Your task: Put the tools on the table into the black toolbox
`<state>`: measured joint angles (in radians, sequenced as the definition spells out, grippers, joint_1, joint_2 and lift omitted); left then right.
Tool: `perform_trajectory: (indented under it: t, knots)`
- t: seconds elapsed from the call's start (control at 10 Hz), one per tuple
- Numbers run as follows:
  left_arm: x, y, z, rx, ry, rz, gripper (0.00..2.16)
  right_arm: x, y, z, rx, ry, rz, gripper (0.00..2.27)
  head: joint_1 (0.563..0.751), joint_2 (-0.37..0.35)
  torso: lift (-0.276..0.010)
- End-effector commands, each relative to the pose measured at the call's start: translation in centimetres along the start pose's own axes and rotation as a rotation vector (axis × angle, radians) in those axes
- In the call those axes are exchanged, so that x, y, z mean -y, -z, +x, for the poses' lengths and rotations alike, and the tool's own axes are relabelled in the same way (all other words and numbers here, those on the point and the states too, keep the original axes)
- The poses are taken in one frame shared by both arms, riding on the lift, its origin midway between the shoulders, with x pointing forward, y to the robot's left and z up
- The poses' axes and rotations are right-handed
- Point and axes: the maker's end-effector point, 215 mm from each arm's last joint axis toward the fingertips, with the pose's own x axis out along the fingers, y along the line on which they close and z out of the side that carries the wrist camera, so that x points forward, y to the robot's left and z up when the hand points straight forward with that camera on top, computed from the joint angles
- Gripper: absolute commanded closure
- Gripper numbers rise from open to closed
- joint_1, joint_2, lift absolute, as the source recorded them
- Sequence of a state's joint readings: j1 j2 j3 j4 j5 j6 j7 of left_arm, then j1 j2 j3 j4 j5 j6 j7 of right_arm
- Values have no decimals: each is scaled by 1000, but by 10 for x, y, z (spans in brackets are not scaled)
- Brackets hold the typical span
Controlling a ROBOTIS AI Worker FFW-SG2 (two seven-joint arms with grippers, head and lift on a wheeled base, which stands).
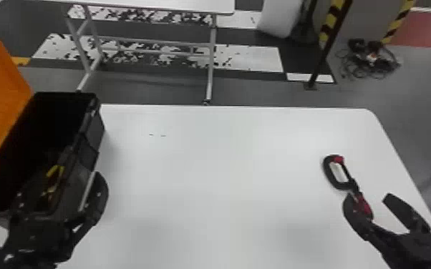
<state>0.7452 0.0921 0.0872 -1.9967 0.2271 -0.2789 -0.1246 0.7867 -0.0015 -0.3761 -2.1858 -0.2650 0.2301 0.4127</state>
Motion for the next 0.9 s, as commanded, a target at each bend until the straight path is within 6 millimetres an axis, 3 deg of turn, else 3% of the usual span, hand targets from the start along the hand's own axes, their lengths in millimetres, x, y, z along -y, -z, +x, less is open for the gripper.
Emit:
perform_trajectory:
  t: [0.0, 0.4, 0.8]
  knots:
    - [3, 6, -1, -11, 8, -3, 36, 22, 2, -1, -20, 37, 6, 228, 695, -88, -75]
    - [7, 15, -2, -27, 20, -5, 36, 66, 16, 5, -123, 109, 58, 225, 695, -184, -75]
    - [7, 16, -2, -29, 25, -3, 36, 85, 33, 27, -207, 158, 101, 225, 695, -228, -75]
